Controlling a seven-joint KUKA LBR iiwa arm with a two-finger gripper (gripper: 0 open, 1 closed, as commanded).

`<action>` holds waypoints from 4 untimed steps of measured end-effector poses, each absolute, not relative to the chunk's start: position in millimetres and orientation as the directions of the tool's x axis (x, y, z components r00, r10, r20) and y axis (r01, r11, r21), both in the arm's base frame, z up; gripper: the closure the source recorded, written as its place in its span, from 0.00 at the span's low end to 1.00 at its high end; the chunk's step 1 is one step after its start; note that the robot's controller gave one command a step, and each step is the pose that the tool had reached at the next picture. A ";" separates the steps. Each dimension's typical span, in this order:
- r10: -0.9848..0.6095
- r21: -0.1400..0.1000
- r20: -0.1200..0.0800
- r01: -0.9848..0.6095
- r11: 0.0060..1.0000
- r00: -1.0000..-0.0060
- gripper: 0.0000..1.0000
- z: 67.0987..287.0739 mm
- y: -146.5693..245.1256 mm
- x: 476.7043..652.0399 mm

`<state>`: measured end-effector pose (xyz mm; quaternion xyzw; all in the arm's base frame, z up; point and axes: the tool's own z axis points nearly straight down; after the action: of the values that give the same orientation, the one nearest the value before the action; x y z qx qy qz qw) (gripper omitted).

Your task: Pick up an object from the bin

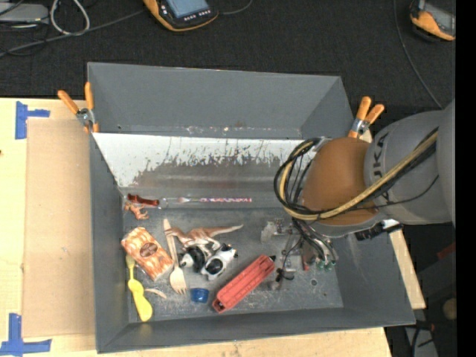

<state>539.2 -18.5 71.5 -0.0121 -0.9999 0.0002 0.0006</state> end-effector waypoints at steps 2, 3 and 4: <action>0.023 0.001 0.001 0.023 1.000 -1.000 0.00 69.3 4.0 544.9; 0.001 0.000 0.003 0.001 1.000 -1.000 0.00 69.5 -6.7 523.3; -0.060 0.000 0.000 -0.060 0.998 -0.998 0.00 69.5 -0.3 530.6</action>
Offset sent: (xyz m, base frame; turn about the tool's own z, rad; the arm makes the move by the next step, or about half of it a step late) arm 0.0057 0.0214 -0.0006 0.0002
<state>530.6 -0.3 69.5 0.0299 -0.9996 -0.0001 0.0001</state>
